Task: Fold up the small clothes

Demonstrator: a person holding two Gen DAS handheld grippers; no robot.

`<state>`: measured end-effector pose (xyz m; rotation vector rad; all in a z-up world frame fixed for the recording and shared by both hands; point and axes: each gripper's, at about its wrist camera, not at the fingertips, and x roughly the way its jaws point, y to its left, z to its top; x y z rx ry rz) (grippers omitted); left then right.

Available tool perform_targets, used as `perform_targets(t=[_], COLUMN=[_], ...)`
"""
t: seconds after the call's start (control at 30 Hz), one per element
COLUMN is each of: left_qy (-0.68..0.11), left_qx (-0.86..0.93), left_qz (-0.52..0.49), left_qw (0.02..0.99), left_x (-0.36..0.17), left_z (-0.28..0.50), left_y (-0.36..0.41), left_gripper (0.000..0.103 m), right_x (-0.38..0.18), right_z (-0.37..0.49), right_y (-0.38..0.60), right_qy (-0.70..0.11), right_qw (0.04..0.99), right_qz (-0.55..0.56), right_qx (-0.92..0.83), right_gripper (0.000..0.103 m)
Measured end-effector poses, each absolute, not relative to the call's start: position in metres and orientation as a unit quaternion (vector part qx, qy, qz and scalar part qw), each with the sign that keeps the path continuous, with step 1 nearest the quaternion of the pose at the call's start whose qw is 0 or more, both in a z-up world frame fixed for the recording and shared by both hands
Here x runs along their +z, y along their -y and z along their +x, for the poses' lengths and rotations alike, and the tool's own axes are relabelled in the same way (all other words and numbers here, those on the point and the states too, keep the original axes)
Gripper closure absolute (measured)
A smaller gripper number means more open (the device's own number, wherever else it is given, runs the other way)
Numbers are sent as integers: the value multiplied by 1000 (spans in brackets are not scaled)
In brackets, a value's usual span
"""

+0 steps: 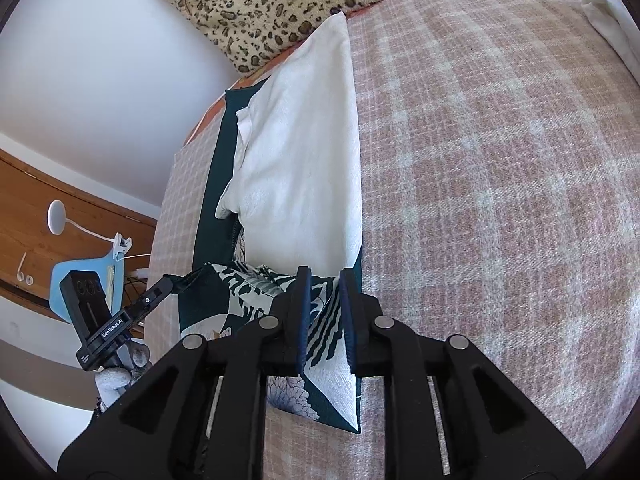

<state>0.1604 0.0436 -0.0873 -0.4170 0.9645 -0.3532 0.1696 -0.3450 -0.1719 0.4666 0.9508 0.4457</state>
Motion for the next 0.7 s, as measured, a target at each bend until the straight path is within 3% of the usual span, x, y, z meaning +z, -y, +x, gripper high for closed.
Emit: perform_targets(t=[0.03, 0.07, 0.2, 0.33, 0.7], left_qy=[-455, -453, -449, -445, -471], left_qx=[-164, -161, -180, -207, -224], left_qz=[-196, -193, -186, -146, -46], left_qw=[853, 855, 855, 859, 852], left_x=[-85, -83, -77, -75, -101], left_z=[160, 159, 149, 127, 98], left_y=[-45, -45, -41, -17, 35], left_gripper=[79, 78, 78, 78, 78], right_x=[-167, -162, -143, -125, -169], right_z=[166, 163, 147, 121, 84], right_y=[348, 349, 343, 310, 237], right_qy=[-441, -430, -406, -381, -373], right_qw=[846, 855, 873, 894, 883], right_qz=[215, 206, 156, 32, -151], right_qx=[210, 206, 223, 232, 240], right_gripper=[61, 59, 58, 59, 67])
